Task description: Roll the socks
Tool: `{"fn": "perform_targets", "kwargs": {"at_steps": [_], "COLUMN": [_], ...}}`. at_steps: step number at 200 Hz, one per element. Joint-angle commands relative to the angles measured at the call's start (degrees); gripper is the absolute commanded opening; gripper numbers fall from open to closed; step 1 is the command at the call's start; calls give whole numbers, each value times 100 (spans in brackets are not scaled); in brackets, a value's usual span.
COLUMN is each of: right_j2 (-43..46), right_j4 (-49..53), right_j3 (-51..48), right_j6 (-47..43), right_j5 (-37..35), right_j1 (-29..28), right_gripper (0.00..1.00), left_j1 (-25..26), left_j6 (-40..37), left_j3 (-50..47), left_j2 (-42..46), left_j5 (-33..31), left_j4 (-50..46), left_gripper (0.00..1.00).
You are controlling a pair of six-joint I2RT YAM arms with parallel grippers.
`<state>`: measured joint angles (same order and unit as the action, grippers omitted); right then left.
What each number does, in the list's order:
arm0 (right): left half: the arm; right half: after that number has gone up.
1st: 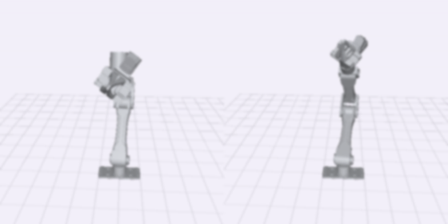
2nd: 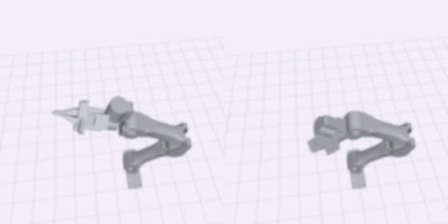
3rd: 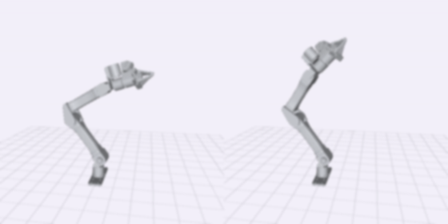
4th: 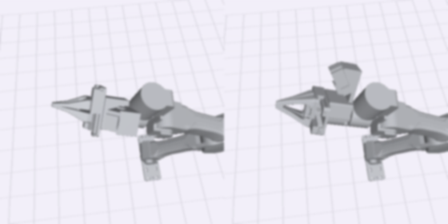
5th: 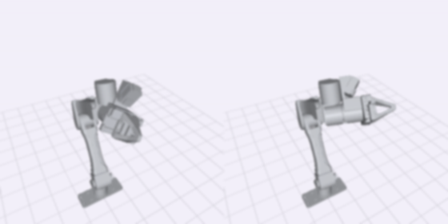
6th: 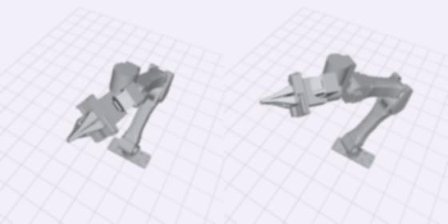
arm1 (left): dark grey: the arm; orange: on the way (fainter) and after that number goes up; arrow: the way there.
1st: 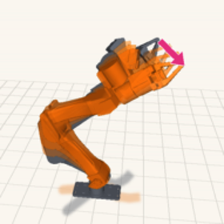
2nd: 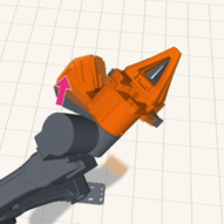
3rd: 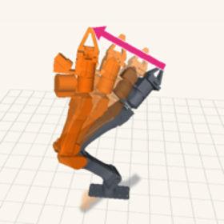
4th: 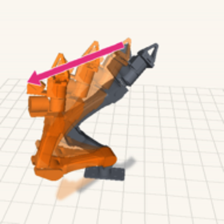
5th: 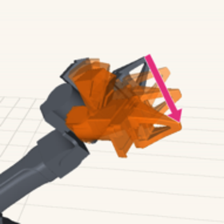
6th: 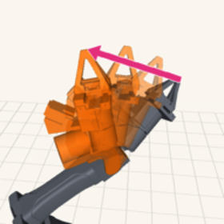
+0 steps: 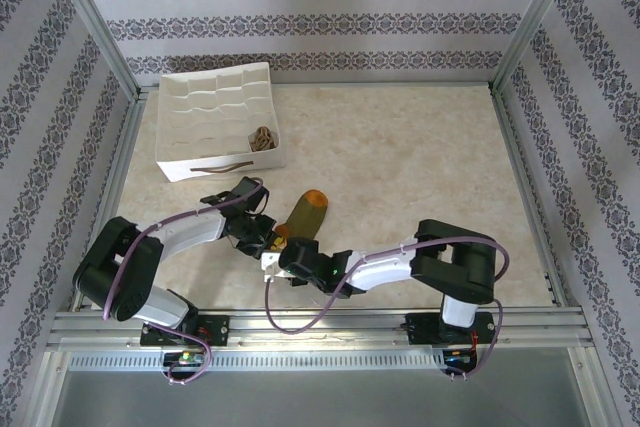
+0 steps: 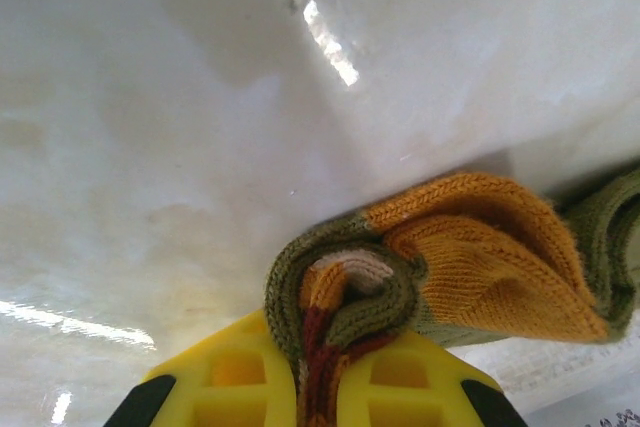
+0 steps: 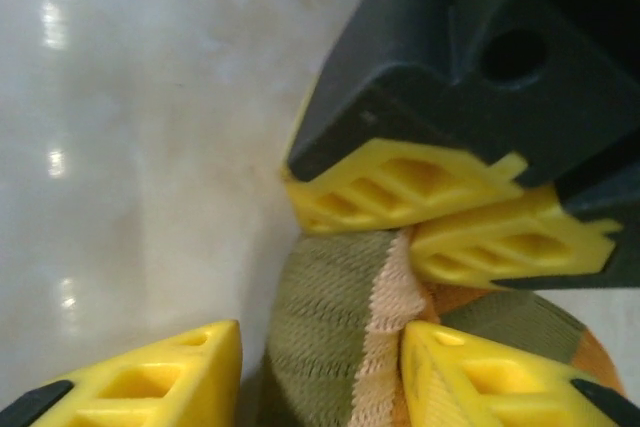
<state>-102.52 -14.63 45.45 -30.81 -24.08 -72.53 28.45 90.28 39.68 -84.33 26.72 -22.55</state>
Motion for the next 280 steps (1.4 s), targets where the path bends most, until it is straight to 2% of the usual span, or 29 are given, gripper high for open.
{"fn": "perform_targets", "kwargs": {"at_steps": [1,13,33,40,47,54,86,105,120,155,190,219,280], "right_j2": [-330,-447,-467,-412,-342,-278,-128,-167,-219,-384,-822,-1097,-1552], "right_j4": [137,237,462,606,793,939,1482,1623,1727,2110,2786,3098,3214], "right_j3": [230,254,216,195,187,160,72,24,46,335,859,1084,1226], "right_j6": [-295,-287,-108,40,215,405,1013,1315,1527,1747,1996,2109,2402], "right_j5": [-725,-694,-409,-172,169,485,2219,2982,3503,4507,5405,5943,6547], "right_j1": [35,52,161,245,362,482,1007,1287,1520,1994,2547,2885,3457], "right_gripper": [37,28,5,0,0,0,0,0,0,0,0,0,0], "left_j1": [73,73,67,65,57,43,-138,-244,-314,-393,-372,-250,55], "left_j6": [26,21,47,59,60,61,42,-7,-37,-52,23,80,121], "left_j3": [-144,-162,-181,-189,-190,-174,-136,-88,-48,-282,-761,-870,-839], "left_j2": [-199,-167,-91,-30,44,116,412,557,673,1118,1305,1088,316], "left_j5": [-230,-231,-237,-242,-267,-299,-312,-325,-352,-618,-451,-336,-402], "left_j4": [-690,-673,-605,-541,-487,-454,-269,-155,-131,122,1060,1791,2397], "left_gripper": [0,0,0,0,1,8,55,71,77,80,72,66,57]}}
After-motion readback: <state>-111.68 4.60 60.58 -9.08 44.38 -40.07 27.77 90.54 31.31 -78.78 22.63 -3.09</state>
